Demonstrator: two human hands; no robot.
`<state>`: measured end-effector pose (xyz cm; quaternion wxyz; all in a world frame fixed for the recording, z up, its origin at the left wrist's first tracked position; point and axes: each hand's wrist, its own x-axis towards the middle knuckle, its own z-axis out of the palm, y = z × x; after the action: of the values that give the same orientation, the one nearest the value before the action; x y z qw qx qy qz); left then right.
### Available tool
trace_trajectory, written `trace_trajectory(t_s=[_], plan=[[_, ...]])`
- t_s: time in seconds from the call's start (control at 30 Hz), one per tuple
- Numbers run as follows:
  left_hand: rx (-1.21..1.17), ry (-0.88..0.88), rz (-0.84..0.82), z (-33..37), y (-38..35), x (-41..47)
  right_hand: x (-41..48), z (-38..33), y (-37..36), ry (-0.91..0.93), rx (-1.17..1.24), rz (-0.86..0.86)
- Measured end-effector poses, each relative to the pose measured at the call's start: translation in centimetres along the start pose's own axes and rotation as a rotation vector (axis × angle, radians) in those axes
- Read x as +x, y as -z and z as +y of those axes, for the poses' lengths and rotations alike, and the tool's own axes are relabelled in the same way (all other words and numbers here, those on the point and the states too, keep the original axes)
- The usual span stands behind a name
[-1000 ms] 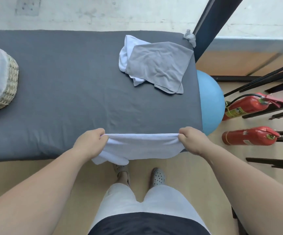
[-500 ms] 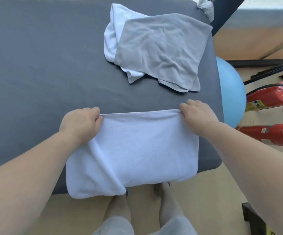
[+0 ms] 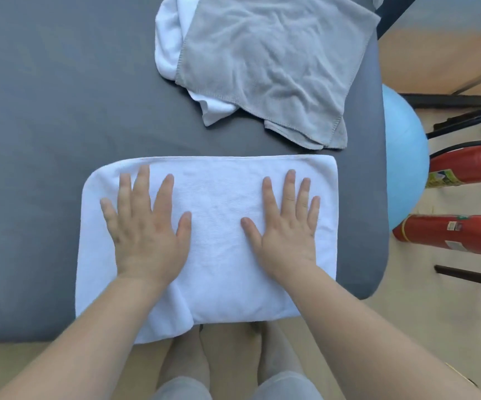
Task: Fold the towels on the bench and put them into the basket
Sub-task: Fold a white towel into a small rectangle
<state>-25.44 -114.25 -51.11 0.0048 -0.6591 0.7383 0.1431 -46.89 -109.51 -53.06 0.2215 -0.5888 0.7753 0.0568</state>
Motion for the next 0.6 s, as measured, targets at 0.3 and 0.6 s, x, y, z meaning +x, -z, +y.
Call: trace_trajectory(t_s=[0.3, 0.6], plan=[[0.178, -0.008, -0.223, -2.3, -2.2, 2.8, 2.7, 1.5, 0.7, -0.045, -0.084, 0.030], [-0.060, -0.132, -0.095, -4.8, 1.3, 2.4, 3.7, 1.3, 2.1, -0.049, -0.062, 0.042]])
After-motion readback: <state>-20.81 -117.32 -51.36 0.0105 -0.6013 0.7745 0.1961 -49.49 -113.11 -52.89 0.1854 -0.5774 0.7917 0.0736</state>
